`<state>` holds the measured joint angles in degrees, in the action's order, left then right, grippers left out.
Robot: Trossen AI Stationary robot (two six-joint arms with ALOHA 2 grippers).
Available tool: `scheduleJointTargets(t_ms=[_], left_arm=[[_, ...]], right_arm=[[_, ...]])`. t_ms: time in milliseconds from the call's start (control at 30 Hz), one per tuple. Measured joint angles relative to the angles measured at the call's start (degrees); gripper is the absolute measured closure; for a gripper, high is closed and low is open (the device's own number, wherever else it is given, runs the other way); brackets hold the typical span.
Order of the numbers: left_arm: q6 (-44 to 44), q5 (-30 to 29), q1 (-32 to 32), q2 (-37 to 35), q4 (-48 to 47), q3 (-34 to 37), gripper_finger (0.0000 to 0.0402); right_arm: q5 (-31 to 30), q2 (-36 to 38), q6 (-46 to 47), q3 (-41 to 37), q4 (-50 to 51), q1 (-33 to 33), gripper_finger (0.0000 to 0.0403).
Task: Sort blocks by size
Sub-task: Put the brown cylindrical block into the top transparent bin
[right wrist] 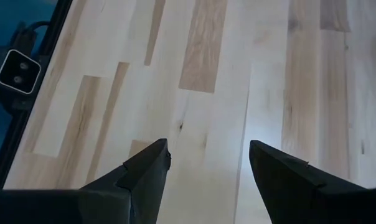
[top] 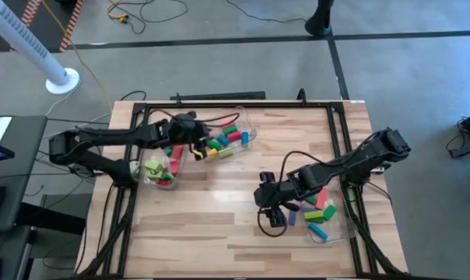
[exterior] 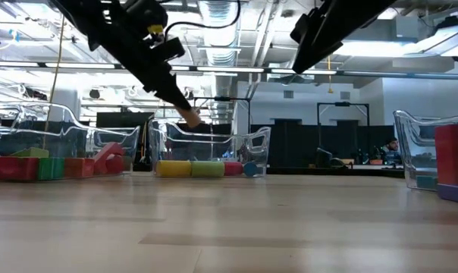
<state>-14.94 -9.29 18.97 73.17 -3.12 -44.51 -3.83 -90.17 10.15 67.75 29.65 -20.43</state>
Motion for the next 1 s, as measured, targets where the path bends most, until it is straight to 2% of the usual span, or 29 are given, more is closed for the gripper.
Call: scheduleJointTargets(t_ms=[333,1000], left_arm=[[2.36,2.53,3.45,0.02,-4.61,0.00,0.0270],[1.90,2.79,3.75,0.02,-5.24,0.00,0.0254]], right_arm=[[-0.93,-0.01,-0.02,0.00,-0.07,0.11,0.0148],[-0.95,-0.02,2.12,0.00,0.68,-0.72,0.0148]])
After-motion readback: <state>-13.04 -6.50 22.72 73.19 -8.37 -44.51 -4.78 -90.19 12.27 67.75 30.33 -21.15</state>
